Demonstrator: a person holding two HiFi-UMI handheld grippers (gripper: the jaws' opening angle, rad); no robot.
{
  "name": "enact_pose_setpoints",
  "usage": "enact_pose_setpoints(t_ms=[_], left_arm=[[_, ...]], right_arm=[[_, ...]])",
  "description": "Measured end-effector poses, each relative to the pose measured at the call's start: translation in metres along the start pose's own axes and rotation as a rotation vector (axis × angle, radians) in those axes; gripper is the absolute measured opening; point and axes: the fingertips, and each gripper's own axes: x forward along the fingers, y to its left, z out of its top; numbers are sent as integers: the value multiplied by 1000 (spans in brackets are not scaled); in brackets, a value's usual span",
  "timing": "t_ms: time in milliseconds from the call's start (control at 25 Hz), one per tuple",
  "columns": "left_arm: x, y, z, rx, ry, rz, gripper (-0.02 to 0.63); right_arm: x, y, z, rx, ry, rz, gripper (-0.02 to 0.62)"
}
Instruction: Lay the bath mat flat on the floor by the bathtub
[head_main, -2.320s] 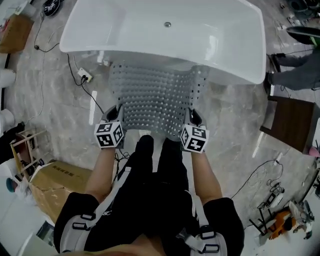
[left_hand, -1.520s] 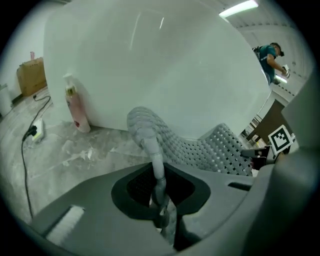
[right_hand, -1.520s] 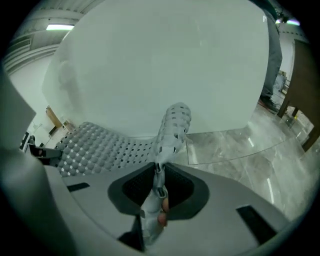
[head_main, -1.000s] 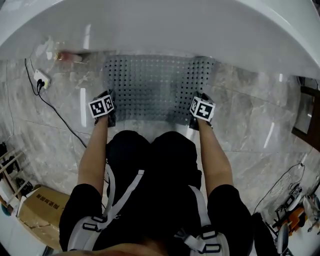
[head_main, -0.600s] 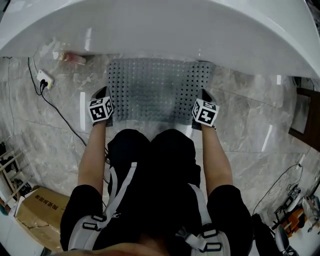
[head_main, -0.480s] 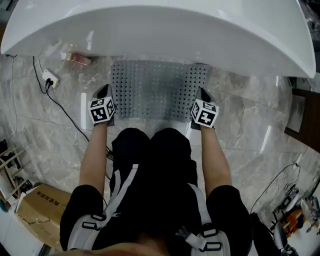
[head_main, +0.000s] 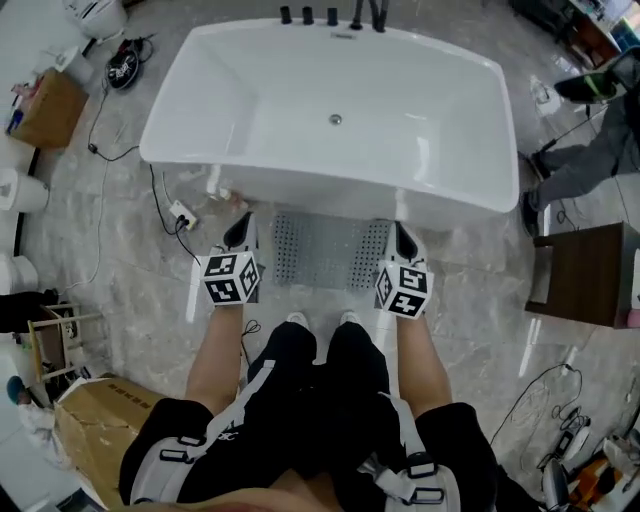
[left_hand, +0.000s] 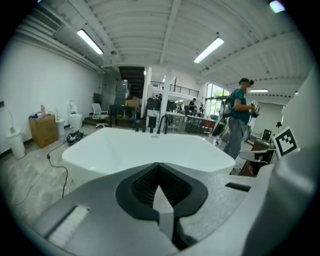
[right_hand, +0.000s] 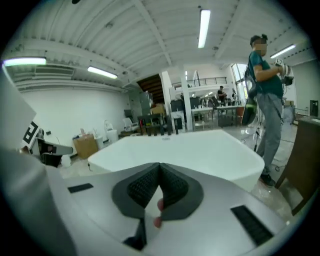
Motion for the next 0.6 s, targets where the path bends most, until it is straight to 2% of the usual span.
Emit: enact_pose_setpoints(t_ms=[160,280,400,600], left_arm=[[-80,-34,156,27,-175,-11,3],[-133,-54,232,56,-299,-6,3],[-168,-76,266,82,-380,-20,3],[-198,-95,282,117,-425,-41,3]], right_arm=[[-80,23,163,26,-214,18,6],[-130,36,241,-3,-349,28,6],[-165,42,277,-19,-435,48,6],[-186,45,292,-6,-451,63,5]])
